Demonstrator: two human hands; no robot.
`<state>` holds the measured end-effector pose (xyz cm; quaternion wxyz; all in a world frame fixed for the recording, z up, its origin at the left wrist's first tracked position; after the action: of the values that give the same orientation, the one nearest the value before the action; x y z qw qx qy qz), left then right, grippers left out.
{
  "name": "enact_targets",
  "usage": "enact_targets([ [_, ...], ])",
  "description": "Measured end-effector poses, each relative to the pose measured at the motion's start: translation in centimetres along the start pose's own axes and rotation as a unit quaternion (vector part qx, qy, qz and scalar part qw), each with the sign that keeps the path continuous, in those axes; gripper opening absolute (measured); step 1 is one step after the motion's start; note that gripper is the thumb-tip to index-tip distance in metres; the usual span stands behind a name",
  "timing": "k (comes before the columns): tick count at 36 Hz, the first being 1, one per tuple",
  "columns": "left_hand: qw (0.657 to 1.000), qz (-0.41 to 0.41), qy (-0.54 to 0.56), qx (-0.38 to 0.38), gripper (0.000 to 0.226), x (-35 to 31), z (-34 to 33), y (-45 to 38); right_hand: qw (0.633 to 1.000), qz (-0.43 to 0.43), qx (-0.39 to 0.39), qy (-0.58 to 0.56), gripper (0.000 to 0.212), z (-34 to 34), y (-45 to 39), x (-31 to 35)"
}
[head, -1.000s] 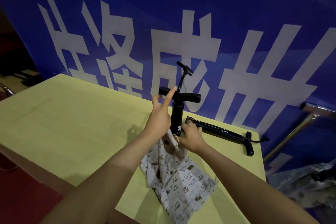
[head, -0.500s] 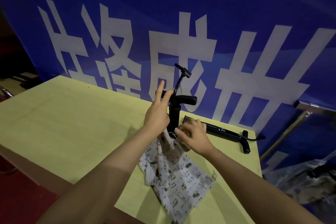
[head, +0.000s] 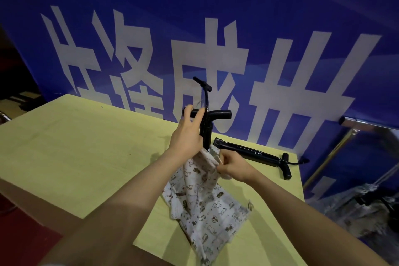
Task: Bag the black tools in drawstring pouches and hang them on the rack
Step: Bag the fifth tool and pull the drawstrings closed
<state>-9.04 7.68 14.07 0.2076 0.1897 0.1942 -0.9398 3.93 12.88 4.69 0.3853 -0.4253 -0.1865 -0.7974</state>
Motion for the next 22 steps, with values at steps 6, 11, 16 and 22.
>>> enact_targets([
  [6, 0.999, 0.019, -0.021, -0.047, 0.051, -0.3, 1.1, 0.3, 0.999, 0.006, -0.031, -0.042, 0.035, 0.6, 0.6, -0.3],
  [11, 0.999, 0.012, 0.001, -0.05, 0.054, -0.9, 0.8, 0.9, 1.0, 0.006, -0.018, 0.013, 0.016, 1.1, 0.7, -0.4],
  [16, 0.996, 0.02, -0.023, -0.085, 0.062, -1.5, 0.3, 1.1, 1.0, 0.011, -0.022, 0.014, 0.031, 1.9, 1.3, 0.0],
  [22, 0.995, 0.026, -0.022, -0.099, 0.054, -2.4, 0.0, 1.2, 0.999, 0.029, -0.013, -0.008, 0.016, 3.5, 2.2, 1.2],
])
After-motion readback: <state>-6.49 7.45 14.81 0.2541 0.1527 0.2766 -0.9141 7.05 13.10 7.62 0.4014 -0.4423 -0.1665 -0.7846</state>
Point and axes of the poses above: each hand's wrist, its own y-axis away from the middle knuckle, its own z-axis out of the back of the hand, x = y × z, the point moved 7 cm from there along -y, towards the middle knuckle, and after that the axes turned 12 degrees about z, right-handed, at the moved point
